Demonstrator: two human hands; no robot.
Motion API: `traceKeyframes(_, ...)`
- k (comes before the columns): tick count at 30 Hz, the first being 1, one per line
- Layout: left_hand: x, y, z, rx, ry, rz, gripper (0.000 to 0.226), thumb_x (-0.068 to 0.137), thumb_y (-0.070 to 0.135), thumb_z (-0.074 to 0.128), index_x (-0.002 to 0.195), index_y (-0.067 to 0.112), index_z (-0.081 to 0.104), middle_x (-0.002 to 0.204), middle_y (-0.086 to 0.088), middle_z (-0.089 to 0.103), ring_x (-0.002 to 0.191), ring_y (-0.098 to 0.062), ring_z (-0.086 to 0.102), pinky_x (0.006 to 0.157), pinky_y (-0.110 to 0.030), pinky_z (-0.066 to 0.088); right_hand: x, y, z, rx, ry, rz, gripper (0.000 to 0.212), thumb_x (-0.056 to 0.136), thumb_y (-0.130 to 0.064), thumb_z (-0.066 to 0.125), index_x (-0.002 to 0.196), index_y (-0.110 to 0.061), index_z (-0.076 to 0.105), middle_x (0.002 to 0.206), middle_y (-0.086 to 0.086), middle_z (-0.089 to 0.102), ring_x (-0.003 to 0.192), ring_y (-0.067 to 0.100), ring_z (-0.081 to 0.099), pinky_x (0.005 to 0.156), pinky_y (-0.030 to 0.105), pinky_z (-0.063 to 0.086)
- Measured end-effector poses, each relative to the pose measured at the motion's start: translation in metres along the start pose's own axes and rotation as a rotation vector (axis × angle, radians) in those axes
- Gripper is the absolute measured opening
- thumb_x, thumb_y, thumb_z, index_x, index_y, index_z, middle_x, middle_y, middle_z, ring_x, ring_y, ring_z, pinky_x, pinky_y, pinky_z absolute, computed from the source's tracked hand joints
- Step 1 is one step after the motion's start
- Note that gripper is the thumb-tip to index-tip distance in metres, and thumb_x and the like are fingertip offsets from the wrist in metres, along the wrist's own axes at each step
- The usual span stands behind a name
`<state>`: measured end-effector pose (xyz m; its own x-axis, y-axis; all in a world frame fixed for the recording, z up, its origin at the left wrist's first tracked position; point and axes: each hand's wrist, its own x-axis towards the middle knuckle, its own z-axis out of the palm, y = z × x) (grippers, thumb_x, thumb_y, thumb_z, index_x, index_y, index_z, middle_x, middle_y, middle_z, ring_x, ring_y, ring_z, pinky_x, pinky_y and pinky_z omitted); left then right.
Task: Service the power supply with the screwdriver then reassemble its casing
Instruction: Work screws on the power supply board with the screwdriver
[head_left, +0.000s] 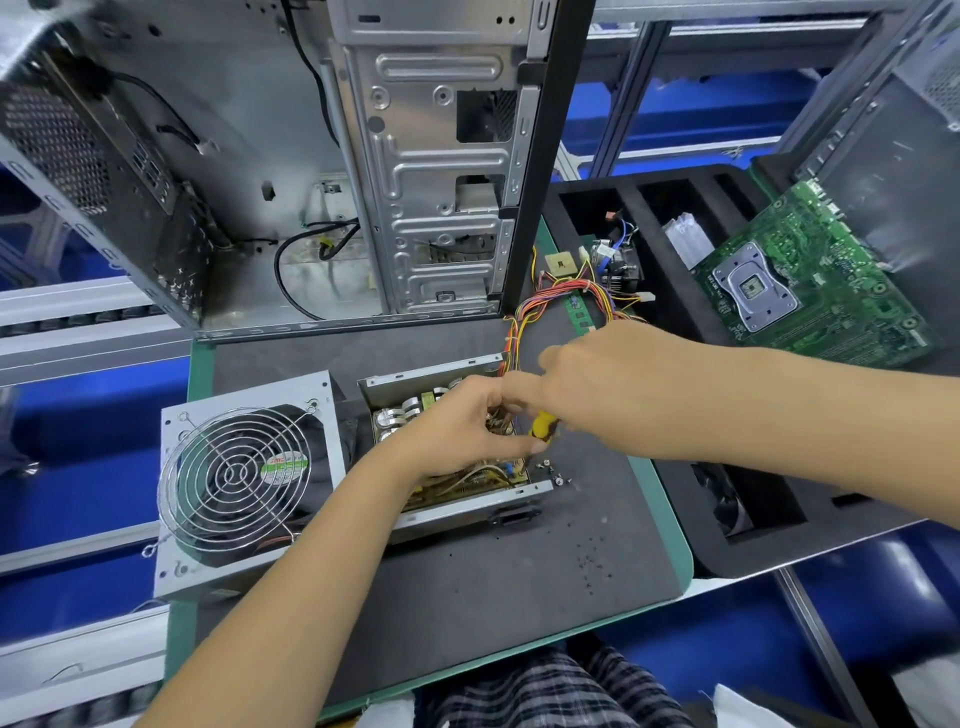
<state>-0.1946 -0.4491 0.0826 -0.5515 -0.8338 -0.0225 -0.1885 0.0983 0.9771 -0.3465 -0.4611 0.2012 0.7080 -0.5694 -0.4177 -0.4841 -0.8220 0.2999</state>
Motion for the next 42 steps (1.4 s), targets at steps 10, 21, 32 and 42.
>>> traceKeyframes(10,0.002,0.003,0.008,-0.034,0.011,-0.012,0.02,0.073,0.008,0.083,0.09,0.018,0.076,0.1,-0.023,0.06,0.096,-0.037,0.055,0.091,-0.048,0.048,0.004,-0.008,-0.003,-0.124,0.059,0.089,0.035,0.098,-0.032,0.045,0.068,-0.016,0.046,0.058,-0.002,0.034,0.05,0.019,0.032,0.043,0.024,0.014)
traceKeyframes(21,-0.002,0.003,0.01,-0.039,-0.028,0.005,0.043,0.078,0.001,0.077,0.083,0.042,0.064,0.074,0.014,0.062,0.076,0.001,0.058,0.083,-0.036,0.054,0.0,-0.005,-0.005,-0.136,0.032,0.038,0.035,0.102,-0.034,0.035,0.073,-0.017,0.045,0.07,-0.001,0.051,0.064,0.024,0.049,0.044,0.024,0.017)
traceKeyframes(32,-0.003,-0.002,0.003,-0.023,0.013,-0.037,0.034,0.081,0.002,0.076,0.101,0.027,0.066,0.1,0.0,0.072,0.096,-0.021,0.064,0.089,-0.023,0.048,-0.003,0.0,-0.008,-0.047,0.009,-0.038,0.043,0.082,-0.002,0.05,0.122,-0.014,0.04,0.065,-0.001,0.026,0.051,0.018,0.031,0.042,0.028,0.016)
traceKeyframes(42,-0.002,0.004,0.005,0.04,0.167,-0.094,0.026,0.066,0.011,0.088,0.085,0.003,0.072,0.093,-0.018,0.071,0.094,-0.032,0.062,0.085,-0.035,0.047,0.009,-0.008,-0.003,-0.037,0.064,0.002,0.027,0.087,-0.011,0.056,0.113,-0.012,0.05,0.073,-0.003,0.036,0.053,0.018,0.024,0.041,0.029,0.01)
